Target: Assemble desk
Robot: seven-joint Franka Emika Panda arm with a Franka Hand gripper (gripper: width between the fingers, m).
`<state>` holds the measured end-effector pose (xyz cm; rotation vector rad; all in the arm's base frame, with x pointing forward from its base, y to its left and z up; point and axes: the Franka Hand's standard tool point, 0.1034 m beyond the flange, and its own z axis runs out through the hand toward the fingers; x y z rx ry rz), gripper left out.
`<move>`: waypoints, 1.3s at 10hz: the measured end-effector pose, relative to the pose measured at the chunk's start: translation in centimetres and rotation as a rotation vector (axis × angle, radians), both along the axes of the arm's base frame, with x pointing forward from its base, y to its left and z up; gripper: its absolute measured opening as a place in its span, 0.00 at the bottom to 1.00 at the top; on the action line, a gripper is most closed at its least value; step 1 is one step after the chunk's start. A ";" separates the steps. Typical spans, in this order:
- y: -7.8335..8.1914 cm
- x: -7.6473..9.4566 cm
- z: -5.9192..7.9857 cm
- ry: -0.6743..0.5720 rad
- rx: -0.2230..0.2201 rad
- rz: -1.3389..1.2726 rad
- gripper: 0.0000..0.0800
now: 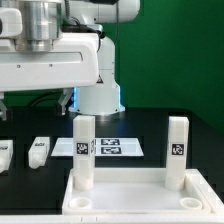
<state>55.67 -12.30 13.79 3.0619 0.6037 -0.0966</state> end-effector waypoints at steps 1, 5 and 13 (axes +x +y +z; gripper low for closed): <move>0.0 0.0 -0.1 0.000 0.000 0.000 0.81; 0.3 -2.7 -0.8 0.007 0.018 -0.072 0.81; 0.1 -8.8 -3.9 0.081 0.046 -0.149 0.81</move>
Offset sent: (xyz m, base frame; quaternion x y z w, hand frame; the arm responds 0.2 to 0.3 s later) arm 0.0000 0.0000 0.0000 0.0000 0.0000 0.0000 1.0000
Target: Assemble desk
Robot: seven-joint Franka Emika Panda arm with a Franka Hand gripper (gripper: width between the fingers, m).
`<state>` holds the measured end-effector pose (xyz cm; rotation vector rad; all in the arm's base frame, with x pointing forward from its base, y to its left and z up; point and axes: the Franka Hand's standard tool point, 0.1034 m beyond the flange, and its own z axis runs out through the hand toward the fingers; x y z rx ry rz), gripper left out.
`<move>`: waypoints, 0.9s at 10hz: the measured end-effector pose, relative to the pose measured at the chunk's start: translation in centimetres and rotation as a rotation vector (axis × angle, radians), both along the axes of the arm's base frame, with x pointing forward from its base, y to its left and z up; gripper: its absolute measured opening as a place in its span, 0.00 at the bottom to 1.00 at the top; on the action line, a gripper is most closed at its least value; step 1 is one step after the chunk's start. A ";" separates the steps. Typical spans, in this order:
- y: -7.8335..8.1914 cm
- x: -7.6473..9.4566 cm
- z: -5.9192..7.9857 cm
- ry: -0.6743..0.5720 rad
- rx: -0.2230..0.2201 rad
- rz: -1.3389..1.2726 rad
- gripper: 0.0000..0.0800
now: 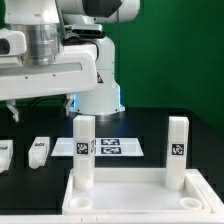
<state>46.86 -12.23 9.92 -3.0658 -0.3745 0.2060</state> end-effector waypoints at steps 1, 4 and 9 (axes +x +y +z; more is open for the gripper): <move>-0.3 -1.4 -2.2 0.020 0.003 -0.036 0.81; -0.8 -2.1 -4.0 0.036 0.018 -0.076 0.81; -2.0 -6.2 -7.5 0.105 -0.002 -0.225 0.81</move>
Offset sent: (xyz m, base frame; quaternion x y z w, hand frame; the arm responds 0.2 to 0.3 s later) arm 0.0000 0.0000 0.0000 0.0000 0.0000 0.0000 1.0000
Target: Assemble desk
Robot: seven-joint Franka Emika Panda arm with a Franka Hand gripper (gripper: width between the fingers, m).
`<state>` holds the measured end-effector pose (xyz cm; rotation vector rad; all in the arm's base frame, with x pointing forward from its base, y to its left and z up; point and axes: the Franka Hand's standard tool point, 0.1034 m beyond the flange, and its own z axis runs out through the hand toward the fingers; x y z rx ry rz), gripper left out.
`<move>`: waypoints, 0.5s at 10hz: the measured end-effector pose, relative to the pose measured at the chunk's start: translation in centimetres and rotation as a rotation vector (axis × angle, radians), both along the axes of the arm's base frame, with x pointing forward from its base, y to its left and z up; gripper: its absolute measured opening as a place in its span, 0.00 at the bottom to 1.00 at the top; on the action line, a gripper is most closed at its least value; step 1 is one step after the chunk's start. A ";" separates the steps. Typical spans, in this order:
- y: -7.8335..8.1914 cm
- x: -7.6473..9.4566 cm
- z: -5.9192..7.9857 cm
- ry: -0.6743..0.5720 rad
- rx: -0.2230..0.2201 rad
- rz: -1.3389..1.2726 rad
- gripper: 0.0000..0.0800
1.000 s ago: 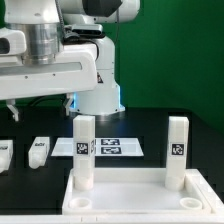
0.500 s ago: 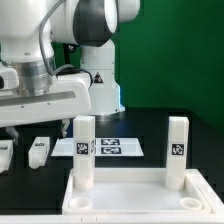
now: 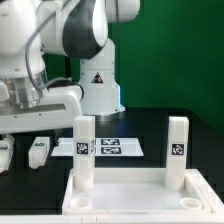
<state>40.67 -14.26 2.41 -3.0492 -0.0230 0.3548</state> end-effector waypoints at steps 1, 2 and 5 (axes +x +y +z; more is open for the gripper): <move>0.3 -0.5 -0.8 -0.004 -0.011 0.003 0.81; 1.0 -0.7 -1.4 0.010 -0.012 -0.005 0.81; 1.6 -0.4 -1.6 -0.004 -0.018 0.014 0.81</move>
Offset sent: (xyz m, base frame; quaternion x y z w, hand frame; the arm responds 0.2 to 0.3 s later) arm 0.0033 0.0042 -0.0081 -0.0312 0.0513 -0.0320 0.9977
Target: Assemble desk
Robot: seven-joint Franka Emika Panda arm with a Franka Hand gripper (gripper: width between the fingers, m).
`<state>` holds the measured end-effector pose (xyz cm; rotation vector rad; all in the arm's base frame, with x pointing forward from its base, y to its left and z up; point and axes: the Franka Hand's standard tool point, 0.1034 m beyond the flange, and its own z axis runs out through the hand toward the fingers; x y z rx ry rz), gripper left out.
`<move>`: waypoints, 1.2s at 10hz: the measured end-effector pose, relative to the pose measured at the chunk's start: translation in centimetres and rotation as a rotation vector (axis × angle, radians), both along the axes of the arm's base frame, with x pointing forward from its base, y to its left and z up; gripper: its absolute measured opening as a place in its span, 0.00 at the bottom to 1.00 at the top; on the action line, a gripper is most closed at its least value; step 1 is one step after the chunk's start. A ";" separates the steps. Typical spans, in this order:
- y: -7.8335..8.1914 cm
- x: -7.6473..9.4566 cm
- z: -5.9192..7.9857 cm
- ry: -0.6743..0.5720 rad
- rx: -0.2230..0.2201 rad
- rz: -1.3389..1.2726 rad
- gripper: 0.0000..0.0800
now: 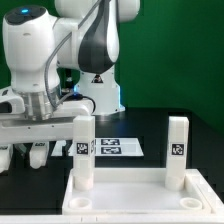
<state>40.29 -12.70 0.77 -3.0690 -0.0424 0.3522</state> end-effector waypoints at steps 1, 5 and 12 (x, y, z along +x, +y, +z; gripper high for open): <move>0.0 0.0 0.0 0.000 0.000 0.000 0.66; 1.4 1.7 2.1 -0.039 0.020 0.140 0.36; 5.1 1.7 3.5 -0.155 0.082 0.754 0.36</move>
Offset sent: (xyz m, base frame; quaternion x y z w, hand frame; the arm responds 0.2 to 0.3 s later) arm 0.0204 0.0098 0.0316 -0.0543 0.0511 -0.1725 0.9822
